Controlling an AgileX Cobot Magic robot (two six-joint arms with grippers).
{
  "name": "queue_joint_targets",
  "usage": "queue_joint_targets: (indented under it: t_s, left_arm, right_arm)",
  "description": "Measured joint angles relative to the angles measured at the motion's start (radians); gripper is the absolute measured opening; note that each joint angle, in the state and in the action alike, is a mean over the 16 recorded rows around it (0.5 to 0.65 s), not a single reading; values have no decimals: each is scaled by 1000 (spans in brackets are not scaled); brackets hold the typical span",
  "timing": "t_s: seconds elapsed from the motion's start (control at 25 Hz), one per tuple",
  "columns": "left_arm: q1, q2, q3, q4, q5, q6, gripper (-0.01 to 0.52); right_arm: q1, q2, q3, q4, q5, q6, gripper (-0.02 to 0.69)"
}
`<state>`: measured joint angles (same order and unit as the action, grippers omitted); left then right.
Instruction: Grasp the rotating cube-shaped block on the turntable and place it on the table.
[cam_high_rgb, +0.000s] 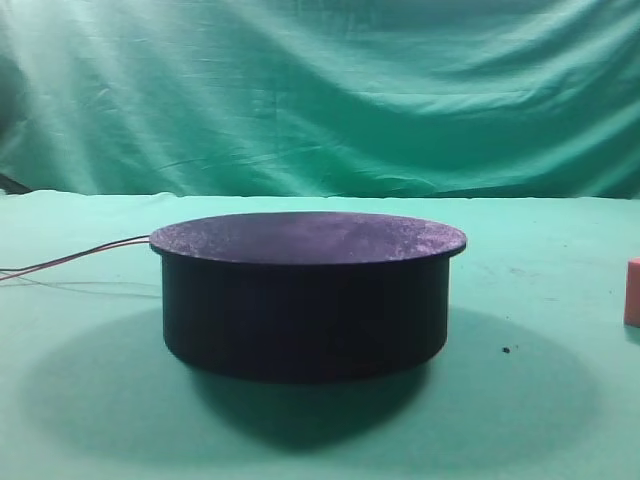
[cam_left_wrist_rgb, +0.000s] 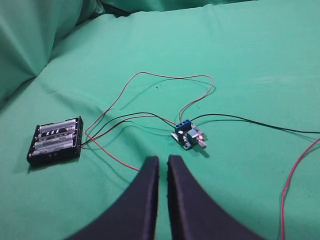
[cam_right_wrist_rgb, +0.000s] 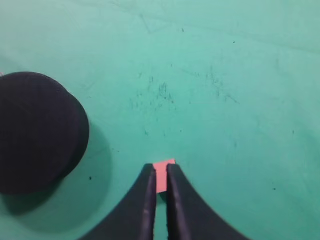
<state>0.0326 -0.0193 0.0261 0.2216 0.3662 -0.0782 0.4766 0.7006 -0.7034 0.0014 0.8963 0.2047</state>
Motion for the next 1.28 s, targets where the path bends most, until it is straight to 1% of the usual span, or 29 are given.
queue_joint_targets:
  t_s: [0.24, 0.56, 0.88, 1.12, 1.28]
  left_arm:
    - [0, 0, 0, 0, 0, 0, 0]
    - [0, 0, 0, 0, 0, 0, 0]
    - [0, 0, 0, 0, 0, 0, 0]
    - [0, 0, 0, 0, 0, 0, 0]
    - [0, 0, 0, 0, 0, 0, 0]
  right_arm:
    - [0, -130, 46, -8, -43, -22, 0]
    - [-28, -193, 97, -16, -148, -155, 0]
    - [-171, -341, 301, 3, -327, -284, 0]
    - [-295, -522, 517, 22, -461, -303, 0]
    - [-340, -620, 628, 25, -514, -307, 0]
